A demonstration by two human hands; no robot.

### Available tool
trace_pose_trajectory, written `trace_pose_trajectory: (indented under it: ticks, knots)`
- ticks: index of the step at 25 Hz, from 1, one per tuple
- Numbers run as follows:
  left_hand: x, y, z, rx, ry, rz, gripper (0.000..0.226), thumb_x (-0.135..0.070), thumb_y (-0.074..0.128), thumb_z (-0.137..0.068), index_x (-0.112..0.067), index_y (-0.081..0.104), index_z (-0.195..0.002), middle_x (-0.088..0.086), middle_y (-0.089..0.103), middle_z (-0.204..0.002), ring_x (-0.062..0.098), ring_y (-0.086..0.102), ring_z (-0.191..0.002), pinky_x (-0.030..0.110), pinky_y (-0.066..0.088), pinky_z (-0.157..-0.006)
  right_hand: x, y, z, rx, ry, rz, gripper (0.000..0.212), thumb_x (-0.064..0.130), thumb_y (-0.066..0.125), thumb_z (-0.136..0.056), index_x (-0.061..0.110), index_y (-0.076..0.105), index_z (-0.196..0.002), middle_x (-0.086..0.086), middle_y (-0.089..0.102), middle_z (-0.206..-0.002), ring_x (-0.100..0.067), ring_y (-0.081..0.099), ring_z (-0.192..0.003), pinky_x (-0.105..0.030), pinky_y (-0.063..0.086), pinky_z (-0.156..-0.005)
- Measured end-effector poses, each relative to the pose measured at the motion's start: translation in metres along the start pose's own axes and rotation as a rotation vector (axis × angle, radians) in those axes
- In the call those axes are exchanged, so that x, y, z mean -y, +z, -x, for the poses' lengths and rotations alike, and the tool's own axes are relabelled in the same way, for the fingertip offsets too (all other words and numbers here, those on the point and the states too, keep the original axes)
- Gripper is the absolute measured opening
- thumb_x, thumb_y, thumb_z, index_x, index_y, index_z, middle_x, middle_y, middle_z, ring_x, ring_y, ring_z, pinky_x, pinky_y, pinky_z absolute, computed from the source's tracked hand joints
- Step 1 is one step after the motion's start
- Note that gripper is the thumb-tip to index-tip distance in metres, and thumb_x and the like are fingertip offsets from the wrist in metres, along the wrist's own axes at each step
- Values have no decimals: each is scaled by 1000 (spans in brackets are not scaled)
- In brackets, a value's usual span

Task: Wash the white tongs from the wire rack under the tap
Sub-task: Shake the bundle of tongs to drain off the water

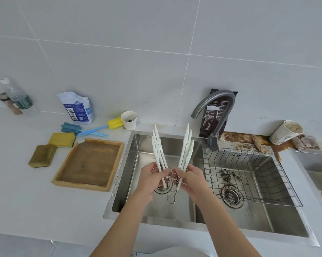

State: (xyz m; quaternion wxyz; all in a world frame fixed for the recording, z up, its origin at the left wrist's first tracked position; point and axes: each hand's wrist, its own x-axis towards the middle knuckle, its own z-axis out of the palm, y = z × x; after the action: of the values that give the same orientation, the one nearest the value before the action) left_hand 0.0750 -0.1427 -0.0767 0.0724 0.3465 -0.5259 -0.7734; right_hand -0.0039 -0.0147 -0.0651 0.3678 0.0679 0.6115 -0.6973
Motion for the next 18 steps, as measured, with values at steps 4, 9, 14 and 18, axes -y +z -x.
trace_pose_trajectory:
  ticks: [4,9,14,18]
  knots:
    - [5,5,-2,6,-37,18,20,-6,76,-82,-2,70,-101,18,75,-96,33,72,-87,43,59,-83,-1,-7,-1,-10,9,-15,13,-1,66,-89,-2,65,-102,-16,74,-90,-28,73,-84,-34,58,-64]
    - [4,13,-1,26,-18,48,22,-9,78,-81,-5,71,-102,14,76,-95,28,74,-86,36,60,-75,-1,-14,0,-18,-83,17,8,1,68,-88,2,68,-96,-14,75,-87,-27,74,-83,-36,59,-68]
    - [2,19,0,23,-15,108,20,-12,75,-84,-5,71,-102,15,76,-95,24,74,-79,33,60,-68,6,-18,0,31,-95,24,11,2,67,-89,1,68,-99,-16,75,-89,-26,72,-81,-36,59,-71]
    - [-4,22,0,49,76,66,19,-7,73,-85,-7,70,-104,12,77,-96,27,74,-87,33,60,-68,6,-21,2,48,-187,16,15,8,68,-90,3,67,-105,-18,74,-101,-31,73,-93,-45,60,-84]
